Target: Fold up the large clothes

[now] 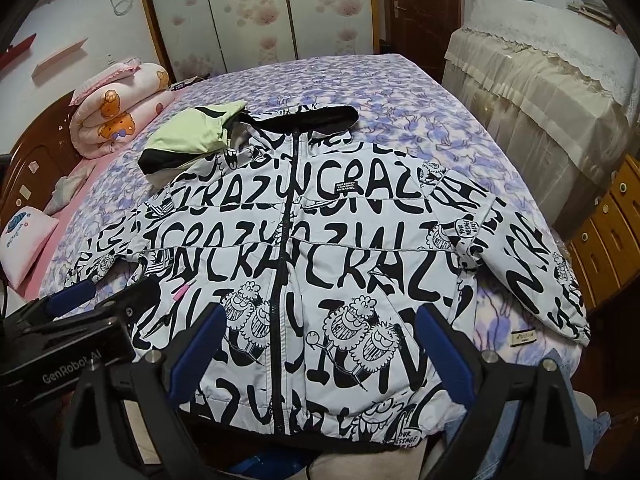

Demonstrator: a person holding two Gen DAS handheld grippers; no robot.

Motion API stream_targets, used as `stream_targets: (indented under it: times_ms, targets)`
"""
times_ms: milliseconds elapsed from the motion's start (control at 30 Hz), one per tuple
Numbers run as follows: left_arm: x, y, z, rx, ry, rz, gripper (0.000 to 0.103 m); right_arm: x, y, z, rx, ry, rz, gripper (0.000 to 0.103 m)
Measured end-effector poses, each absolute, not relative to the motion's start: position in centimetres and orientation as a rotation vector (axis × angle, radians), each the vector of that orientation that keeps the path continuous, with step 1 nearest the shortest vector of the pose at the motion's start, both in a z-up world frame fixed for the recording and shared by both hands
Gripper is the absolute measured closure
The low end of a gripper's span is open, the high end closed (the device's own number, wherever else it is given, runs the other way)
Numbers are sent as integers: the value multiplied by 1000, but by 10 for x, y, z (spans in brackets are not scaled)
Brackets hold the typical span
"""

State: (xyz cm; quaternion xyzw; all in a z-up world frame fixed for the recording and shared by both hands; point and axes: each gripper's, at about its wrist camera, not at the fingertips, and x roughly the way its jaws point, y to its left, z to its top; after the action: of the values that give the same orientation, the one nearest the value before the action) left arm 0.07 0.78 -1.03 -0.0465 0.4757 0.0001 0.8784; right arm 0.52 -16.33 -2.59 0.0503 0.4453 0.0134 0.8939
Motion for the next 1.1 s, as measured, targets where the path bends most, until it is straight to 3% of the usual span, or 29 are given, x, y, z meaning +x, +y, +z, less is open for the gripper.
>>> stream_targets:
  times_ms: [1100]
  targets:
    - [33, -11, 30, -20, 848, -28, 9, 25, -202, -1, 136, 825, 17, 7]
